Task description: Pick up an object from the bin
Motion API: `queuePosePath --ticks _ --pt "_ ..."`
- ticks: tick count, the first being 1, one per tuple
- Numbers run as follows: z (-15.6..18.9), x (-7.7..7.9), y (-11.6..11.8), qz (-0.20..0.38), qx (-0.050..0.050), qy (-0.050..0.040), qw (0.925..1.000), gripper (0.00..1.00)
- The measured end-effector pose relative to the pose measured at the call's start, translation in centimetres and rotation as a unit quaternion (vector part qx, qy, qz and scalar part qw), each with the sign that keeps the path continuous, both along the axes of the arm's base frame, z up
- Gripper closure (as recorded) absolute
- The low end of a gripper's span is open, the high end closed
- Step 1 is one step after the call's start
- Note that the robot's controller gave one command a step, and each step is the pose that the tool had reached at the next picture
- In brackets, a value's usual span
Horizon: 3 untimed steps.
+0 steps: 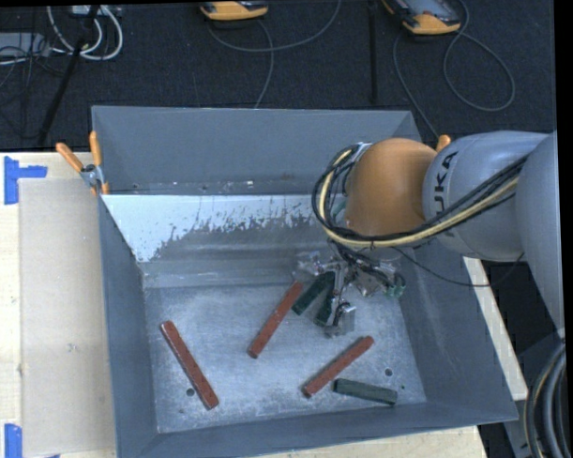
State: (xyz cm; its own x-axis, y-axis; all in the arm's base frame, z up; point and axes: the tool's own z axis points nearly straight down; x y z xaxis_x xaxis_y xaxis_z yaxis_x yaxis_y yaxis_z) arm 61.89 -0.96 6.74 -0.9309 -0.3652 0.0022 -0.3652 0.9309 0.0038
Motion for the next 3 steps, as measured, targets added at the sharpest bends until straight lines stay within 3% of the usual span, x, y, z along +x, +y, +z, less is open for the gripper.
queuePosePath --ticks 1,2,3 --pt "3.3 -0.1 1.0 0.1 -0.001 -0.0039 0.995 0.0" --pt "4.3 0.2 0.0 0.163 -0.001 -0.0029 0.9866 0.0" --pt "0.3 0.2 -0.3 0.231 0.0 -0.0037 0.973 0.0"
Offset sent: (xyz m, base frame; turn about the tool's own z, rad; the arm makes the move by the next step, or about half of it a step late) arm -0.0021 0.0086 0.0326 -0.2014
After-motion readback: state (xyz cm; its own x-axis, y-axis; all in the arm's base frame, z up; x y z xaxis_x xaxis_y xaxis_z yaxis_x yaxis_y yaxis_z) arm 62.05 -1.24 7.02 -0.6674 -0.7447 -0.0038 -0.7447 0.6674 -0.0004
